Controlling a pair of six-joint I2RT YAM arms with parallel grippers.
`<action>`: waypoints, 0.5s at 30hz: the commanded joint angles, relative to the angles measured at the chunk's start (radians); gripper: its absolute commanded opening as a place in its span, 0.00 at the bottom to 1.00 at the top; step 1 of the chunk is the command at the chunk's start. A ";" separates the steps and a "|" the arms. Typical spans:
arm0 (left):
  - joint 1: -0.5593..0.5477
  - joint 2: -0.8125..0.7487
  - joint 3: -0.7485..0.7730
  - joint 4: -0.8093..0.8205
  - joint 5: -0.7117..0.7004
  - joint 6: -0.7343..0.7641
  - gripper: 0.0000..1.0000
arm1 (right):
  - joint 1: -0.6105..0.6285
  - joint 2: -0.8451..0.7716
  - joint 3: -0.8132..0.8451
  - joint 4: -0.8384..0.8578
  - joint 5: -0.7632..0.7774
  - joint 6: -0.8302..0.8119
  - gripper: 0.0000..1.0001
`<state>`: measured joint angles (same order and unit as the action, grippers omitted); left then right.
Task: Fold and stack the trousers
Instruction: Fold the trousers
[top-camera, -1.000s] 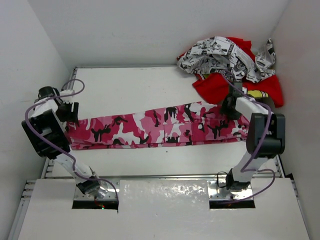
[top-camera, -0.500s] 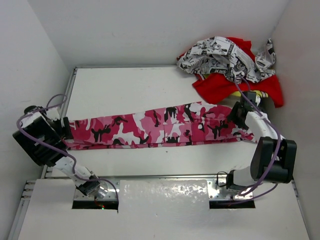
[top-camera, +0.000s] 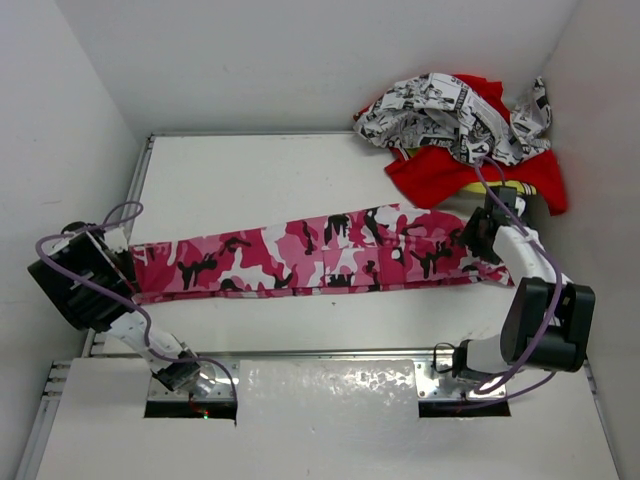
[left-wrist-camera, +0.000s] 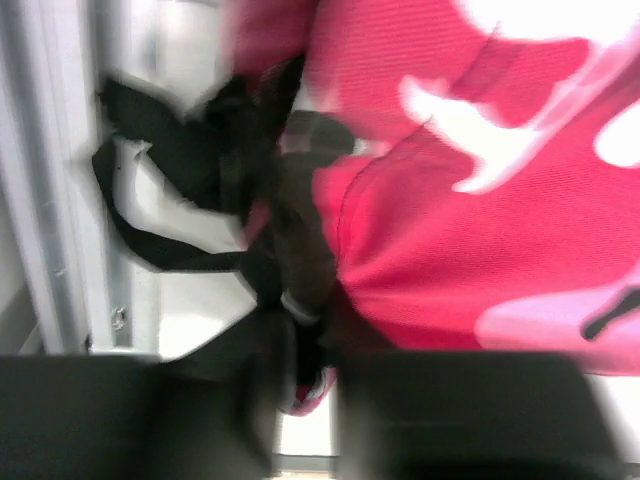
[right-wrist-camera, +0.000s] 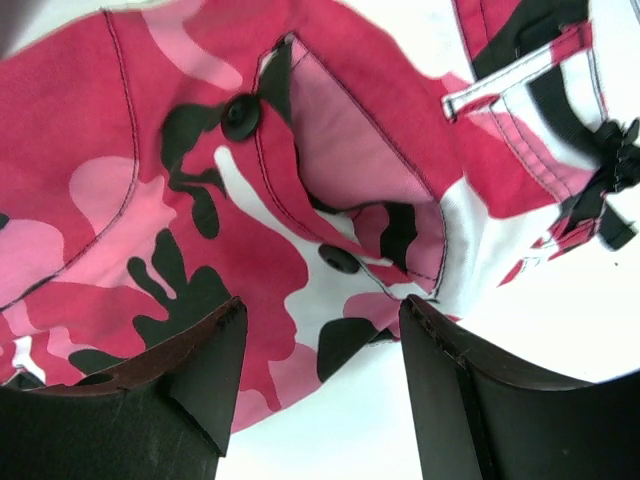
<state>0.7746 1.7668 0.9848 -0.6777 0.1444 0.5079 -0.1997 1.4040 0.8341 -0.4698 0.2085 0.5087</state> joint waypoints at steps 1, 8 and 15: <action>0.006 0.066 -0.057 -0.005 0.014 0.041 0.03 | -0.001 -0.039 0.054 0.002 0.011 -0.007 0.60; -0.004 -0.062 0.295 -0.134 0.159 0.093 0.00 | 0.040 -0.054 0.022 0.043 -0.011 -0.058 0.60; -0.185 -0.164 0.629 -0.362 0.357 0.152 0.00 | 0.057 0.033 0.051 0.031 -0.006 -0.071 0.61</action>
<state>0.6849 1.7168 1.5085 -0.9325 0.3435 0.6064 -0.1413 1.3975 0.8520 -0.4496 0.2047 0.4576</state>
